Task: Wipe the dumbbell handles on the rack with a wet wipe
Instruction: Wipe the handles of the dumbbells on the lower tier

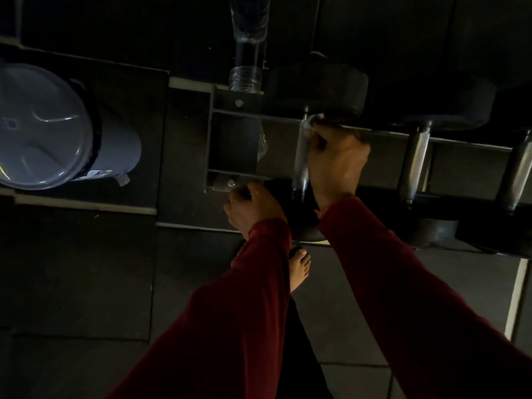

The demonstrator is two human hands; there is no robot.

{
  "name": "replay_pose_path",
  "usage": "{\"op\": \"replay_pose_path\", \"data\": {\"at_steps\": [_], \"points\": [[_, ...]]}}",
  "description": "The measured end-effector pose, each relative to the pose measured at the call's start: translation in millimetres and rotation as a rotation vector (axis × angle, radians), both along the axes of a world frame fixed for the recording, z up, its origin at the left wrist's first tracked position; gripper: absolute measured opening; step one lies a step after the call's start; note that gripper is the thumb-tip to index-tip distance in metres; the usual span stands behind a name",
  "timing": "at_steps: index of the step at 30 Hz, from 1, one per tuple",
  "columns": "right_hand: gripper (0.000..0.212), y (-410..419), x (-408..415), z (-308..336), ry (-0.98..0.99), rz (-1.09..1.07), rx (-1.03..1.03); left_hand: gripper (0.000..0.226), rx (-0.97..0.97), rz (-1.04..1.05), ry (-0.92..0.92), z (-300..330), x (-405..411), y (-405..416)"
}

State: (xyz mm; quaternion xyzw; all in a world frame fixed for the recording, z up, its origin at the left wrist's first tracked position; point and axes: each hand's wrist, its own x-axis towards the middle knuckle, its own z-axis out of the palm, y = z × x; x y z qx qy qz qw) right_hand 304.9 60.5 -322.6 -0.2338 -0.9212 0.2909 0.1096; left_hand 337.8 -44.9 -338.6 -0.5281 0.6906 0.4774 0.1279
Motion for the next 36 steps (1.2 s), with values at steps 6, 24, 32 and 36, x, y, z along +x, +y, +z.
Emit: {"op": "replay_pose_path", "data": {"at_steps": [6, 24, 32, 36], "points": [[0.033, -12, -6, -5, -0.109, 0.248, 0.206, 0.057, -0.004, 0.011, 0.017, -2, 1, 1], [0.021, 26, -3, 13, -0.425, -0.324, -0.552, 0.048, 0.008, -0.007, -0.002, 1, 1, 2], [0.009, 33, 4, 5, -0.658, -0.318, -0.760, 0.035, 0.015, -0.034, -0.019, 2, 1, 2], [0.016, 43, -15, -8, -0.520, -0.364, -0.877, 0.036, -0.015, -0.070, -0.026, 4, 0, 0]]}}
